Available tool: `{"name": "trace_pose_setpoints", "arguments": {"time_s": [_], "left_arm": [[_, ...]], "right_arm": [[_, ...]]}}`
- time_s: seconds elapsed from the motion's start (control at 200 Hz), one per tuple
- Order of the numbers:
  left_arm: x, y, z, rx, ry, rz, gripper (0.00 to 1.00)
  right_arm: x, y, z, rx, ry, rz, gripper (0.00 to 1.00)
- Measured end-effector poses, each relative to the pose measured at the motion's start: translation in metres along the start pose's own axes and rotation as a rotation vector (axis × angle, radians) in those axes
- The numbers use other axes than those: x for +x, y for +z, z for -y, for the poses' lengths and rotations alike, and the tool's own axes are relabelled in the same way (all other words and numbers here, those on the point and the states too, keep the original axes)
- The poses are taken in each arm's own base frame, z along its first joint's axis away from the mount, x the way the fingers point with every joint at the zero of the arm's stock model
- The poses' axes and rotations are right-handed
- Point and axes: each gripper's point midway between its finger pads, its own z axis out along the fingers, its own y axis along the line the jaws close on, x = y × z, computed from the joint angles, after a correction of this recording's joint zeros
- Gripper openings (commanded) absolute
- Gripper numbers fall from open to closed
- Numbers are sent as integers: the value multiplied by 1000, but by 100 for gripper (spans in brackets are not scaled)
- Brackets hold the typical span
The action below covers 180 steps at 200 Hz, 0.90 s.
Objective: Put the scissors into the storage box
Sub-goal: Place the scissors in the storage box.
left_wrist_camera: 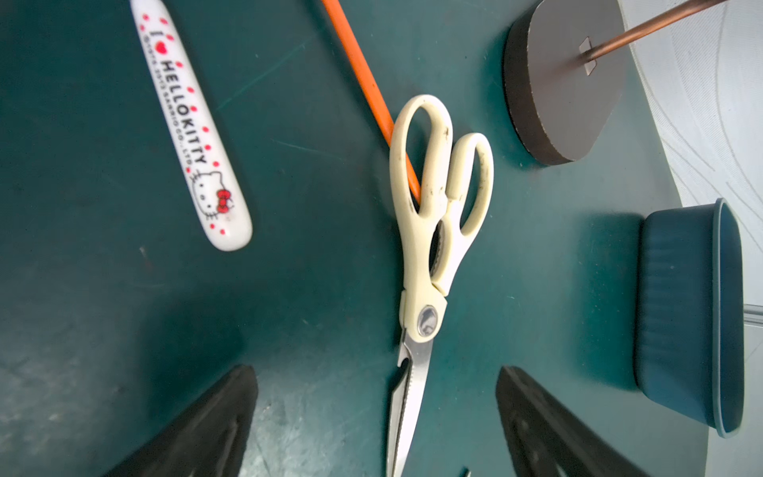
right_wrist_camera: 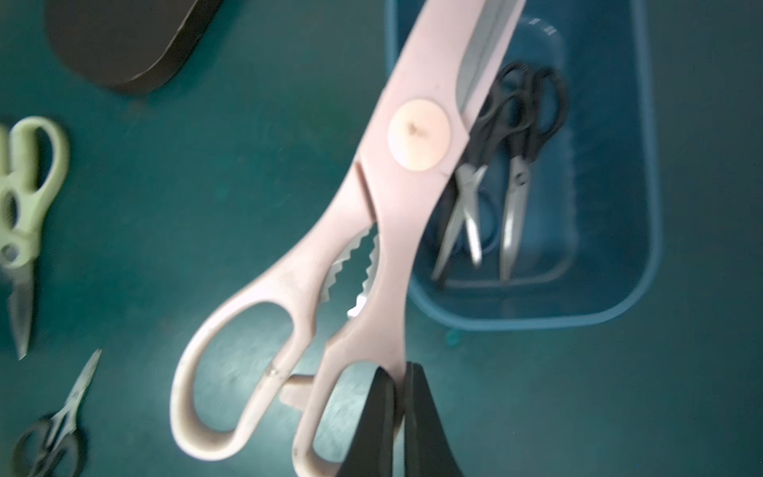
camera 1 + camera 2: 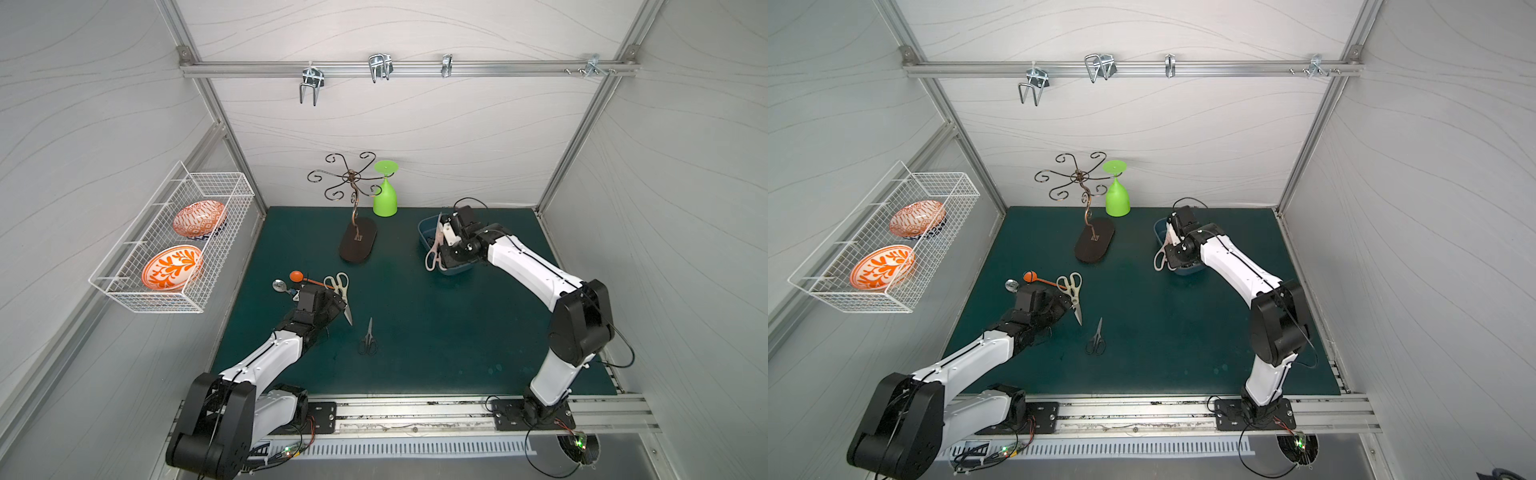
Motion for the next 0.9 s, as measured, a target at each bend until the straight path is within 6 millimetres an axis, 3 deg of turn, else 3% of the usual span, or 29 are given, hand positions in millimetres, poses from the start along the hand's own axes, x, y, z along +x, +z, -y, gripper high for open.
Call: {"name": "trace_pose_setpoints", "arguments": {"time_s": [0.2, 0.435, 0.73, 0.9], "left_arm": [[6, 6, -2, -8, 1, -31, 95], [9, 11, 2, 7, 1, -49, 95], [9, 13, 7, 19, 1, -65, 95], [10, 14, 9, 25, 1, -69, 95]], "right_arm": [[-26, 37, 45, 51, -31, -12, 0], [-25, 80, 65, 65, -136, -69, 0], [-20, 89, 70, 64, -201, -88, 0], [-4, 97, 71, 58, -200, -126, 0]]}}
